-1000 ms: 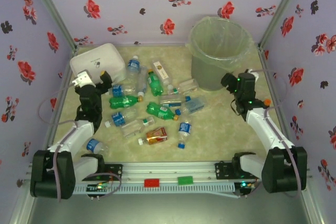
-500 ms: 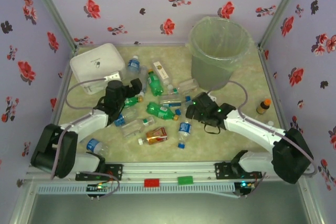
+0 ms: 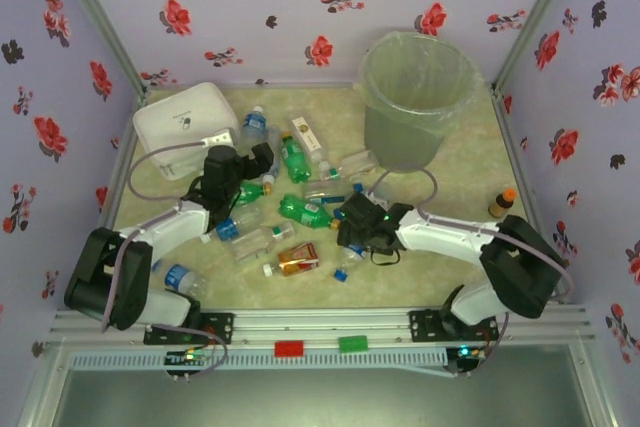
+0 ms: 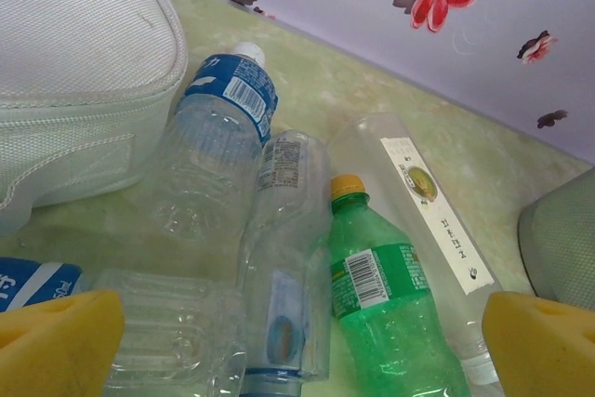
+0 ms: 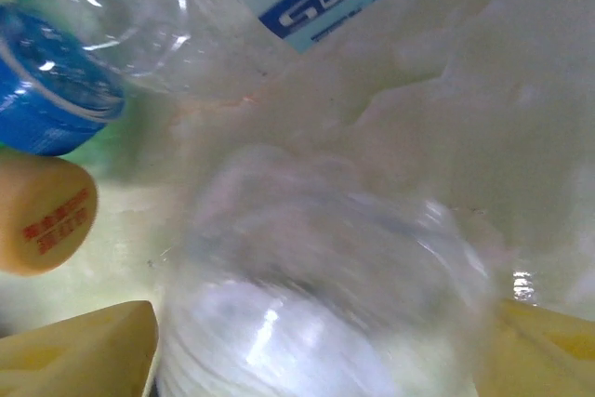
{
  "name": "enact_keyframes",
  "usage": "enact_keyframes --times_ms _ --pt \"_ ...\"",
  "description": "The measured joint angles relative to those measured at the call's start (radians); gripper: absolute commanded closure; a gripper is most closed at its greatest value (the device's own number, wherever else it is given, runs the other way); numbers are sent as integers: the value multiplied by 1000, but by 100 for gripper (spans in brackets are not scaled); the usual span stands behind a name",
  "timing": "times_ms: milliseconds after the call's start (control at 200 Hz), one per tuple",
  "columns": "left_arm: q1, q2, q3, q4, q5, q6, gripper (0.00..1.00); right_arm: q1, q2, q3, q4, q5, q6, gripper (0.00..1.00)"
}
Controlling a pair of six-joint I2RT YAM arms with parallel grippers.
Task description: Put the plastic bottles in the bin
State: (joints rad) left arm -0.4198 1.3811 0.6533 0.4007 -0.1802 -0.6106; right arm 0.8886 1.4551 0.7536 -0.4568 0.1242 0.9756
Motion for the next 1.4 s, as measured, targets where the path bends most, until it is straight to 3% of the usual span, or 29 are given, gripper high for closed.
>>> enact_keyframes --times_ms 255,440,570,845,1070,1180,1400 --pt "0 -37 -27 -16 -25 3 0 0 21 11 15 -13 -4 49" --pt "18 -50 -26 -31 -29 45 0 0 -24 42 -23 -21 -26 53" --pt "85 -90 -18 -40 -27 55 0 -23 -98 154 -72 -32 -119 54" --pt "257 -244 -36 -56 17 -36 0 -274 -21 684 -140 -171 -467 56" --pt "287 -317 -64 -142 103 -80 0 -458 122 987 -70 -211 -605 56" --pt "287 -317 -64 -175 163 -80 0 -533 194 1085 -10 -194 -615 54" --pt "287 -278 -64 -203 271 -84 0 -613 309 1197 120 -28 -649 54"
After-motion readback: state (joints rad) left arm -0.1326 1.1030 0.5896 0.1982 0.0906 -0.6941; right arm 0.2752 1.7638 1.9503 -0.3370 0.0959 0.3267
